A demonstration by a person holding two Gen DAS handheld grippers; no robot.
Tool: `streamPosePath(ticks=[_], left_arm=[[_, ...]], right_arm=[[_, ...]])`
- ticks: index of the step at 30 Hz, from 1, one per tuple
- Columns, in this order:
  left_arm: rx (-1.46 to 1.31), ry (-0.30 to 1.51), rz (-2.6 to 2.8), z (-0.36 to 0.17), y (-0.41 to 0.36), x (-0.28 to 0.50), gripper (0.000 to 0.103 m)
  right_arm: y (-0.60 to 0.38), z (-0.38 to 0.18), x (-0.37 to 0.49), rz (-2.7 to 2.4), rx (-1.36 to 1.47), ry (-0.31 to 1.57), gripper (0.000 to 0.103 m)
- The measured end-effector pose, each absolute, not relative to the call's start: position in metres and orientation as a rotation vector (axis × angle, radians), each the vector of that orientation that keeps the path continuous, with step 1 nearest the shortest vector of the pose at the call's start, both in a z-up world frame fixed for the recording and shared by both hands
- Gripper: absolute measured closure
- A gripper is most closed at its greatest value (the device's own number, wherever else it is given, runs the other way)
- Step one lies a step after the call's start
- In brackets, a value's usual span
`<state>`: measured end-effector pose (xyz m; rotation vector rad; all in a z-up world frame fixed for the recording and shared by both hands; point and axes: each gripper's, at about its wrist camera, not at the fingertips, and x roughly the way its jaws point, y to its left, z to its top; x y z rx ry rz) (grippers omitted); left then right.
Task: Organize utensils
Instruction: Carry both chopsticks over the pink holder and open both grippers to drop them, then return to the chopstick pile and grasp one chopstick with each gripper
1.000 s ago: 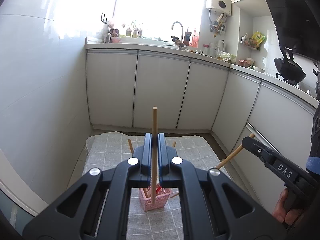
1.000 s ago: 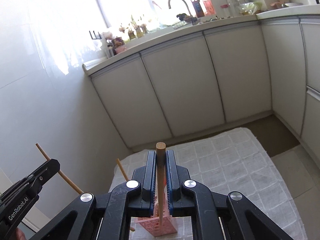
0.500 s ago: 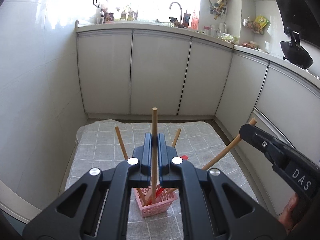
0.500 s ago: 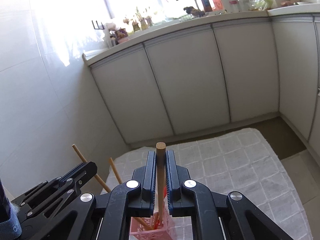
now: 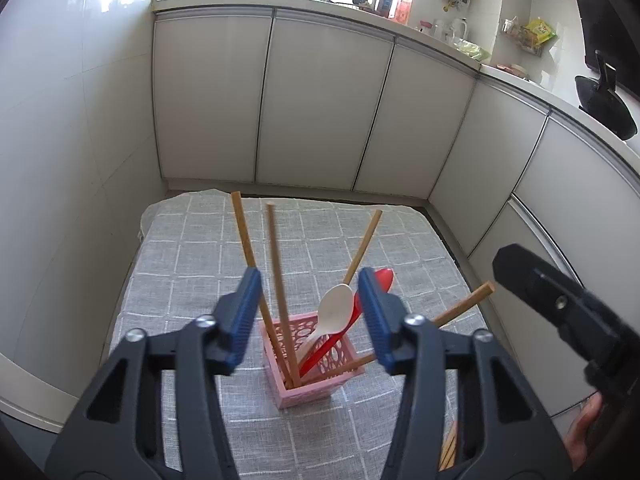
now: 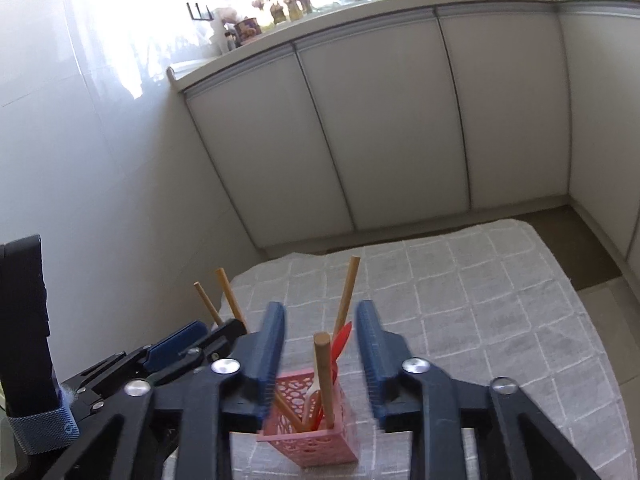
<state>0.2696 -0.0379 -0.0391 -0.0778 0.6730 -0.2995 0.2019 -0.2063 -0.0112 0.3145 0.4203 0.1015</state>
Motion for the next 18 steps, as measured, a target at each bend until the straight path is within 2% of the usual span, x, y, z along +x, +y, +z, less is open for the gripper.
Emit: streamPosePath(ticks=[1, 2, 5, 7, 10, 18], left_arm=[[-0.07, 0.673, -0.302, -0.038, -0.037, 0.265, 0.038], [-0.061, 0.679, -0.301, -0.037, -0.037, 0.262, 0.031], [-0.041, 0.713, -0.299, -0.036, -0.033, 0.247, 0.022], [-0.031, 0.748, -0.306, -0.04, -0.031, 0.236, 0.019], [-0.023, 0.805, -0.31, -0.048, -0.026, 0.221, 0.019], [-0.062, 0.93, -0.323, -0.068, -0.016, 0.184, 0.019]], right_arm=[[-0.208, -0.008, 0.197, 0.1, 0.317, 0.413, 0.043], [-0.211, -0.005, 0.193, 0.096, 0.318, 0.411, 0.042], [-0.221, -0.001, 0.177, 0.075, 0.336, 0.415, 0.034], [-0.229, -0.001, 0.166, 0.059, 0.362, 0.418, 0.026], [-0.241, -0.004, 0.151, 0.033, 0.403, 0.44, 0.021], [-0.265, -0.031, 0.117, -0.068, 0.435, 0.568, 0.019]])
